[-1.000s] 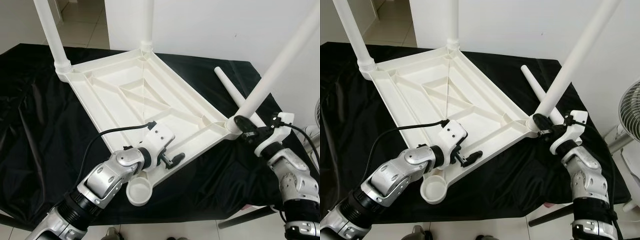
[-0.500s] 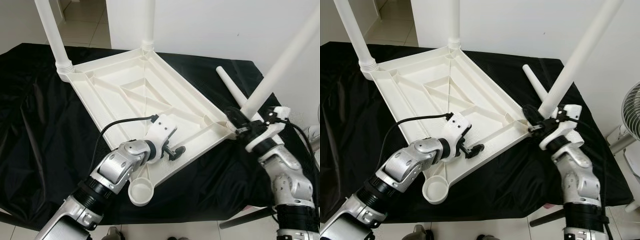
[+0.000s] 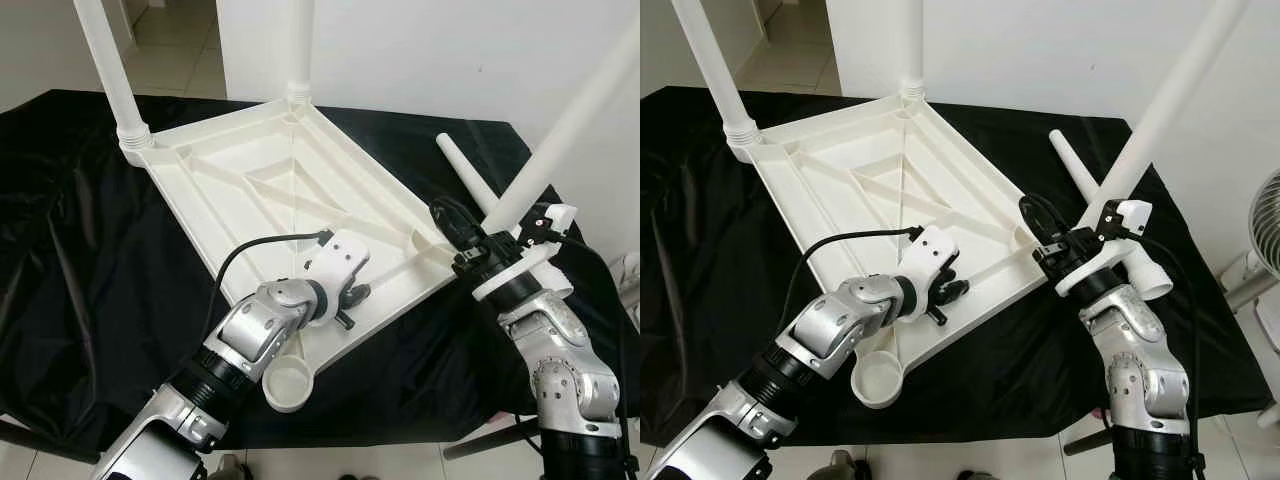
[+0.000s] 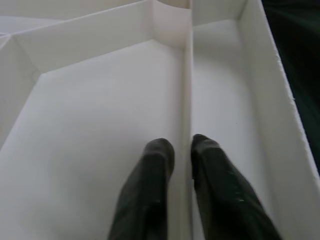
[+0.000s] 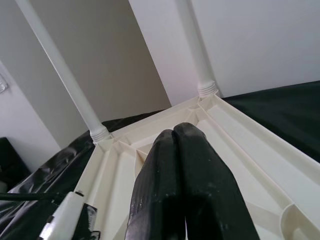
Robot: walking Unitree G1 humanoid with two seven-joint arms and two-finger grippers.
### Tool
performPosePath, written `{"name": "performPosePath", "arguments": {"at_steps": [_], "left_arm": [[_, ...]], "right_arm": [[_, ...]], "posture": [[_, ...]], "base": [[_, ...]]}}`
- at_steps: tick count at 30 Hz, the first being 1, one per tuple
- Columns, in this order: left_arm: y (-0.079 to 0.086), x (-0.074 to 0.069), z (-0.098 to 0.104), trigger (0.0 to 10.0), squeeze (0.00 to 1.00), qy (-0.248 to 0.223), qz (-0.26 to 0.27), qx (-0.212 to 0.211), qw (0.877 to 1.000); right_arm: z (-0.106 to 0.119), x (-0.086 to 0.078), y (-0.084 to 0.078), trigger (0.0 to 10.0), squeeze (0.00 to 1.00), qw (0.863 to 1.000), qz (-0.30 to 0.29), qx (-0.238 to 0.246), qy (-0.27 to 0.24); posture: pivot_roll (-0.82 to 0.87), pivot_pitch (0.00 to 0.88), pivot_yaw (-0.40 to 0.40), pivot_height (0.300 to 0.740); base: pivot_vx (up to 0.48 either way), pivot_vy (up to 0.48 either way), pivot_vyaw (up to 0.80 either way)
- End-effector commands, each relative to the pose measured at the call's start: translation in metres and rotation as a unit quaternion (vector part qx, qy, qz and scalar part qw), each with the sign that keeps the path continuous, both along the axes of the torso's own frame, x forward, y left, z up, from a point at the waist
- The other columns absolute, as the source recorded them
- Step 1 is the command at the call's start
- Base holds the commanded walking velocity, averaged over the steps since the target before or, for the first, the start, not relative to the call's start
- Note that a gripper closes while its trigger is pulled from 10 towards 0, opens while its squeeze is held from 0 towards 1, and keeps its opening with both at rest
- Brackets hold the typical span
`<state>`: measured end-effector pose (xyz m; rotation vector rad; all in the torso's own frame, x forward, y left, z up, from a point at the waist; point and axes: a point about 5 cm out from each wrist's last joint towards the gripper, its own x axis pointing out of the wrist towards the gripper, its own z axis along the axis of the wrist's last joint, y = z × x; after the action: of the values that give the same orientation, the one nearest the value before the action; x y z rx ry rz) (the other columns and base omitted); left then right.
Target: Building children table
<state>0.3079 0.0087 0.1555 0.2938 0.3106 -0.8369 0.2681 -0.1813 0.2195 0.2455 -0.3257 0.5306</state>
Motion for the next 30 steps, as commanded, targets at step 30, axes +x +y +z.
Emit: {"name": "performPosePath", "arguments": {"at_steps": [30], "left_arm": [[0.041, 0.049, 0.005, 0.0, 0.0, -0.04, 0.271, 0.004, 0.962]], "right_arm": [[-0.01, -0.026, 0.028, 10.0, 0.0, 0.973, -0.212, 0.083, 0.043]], "posture": [[0.01, 0.144, -0.002, 0.74]], "base": [[0.0, 0.0, 0.0]]}}
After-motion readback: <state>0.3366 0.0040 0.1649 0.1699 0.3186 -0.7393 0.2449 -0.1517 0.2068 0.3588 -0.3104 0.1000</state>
